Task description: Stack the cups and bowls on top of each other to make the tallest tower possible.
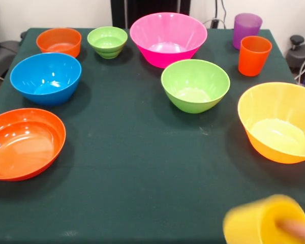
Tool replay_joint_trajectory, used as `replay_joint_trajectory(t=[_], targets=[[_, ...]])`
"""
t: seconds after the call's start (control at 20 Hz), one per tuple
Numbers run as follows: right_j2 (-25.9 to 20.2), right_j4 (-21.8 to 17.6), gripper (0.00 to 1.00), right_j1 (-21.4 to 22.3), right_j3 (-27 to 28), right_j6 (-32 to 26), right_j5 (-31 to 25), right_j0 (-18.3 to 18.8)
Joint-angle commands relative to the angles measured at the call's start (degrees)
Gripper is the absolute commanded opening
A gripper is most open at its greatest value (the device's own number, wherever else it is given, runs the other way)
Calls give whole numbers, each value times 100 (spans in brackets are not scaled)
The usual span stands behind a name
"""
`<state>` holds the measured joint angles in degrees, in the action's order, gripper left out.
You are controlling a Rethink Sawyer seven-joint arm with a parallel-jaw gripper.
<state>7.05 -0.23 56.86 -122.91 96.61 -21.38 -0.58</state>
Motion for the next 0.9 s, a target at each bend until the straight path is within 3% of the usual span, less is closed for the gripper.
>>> replay_joint_trajectory(t=[0.05,0.6,0.9], targets=[[-413,208,100,295,-302,712,-798,-41],[-321,333,100,788,-406,759,-1244,-232],[-314,232,100,795,-414,693,-1311,-277]])
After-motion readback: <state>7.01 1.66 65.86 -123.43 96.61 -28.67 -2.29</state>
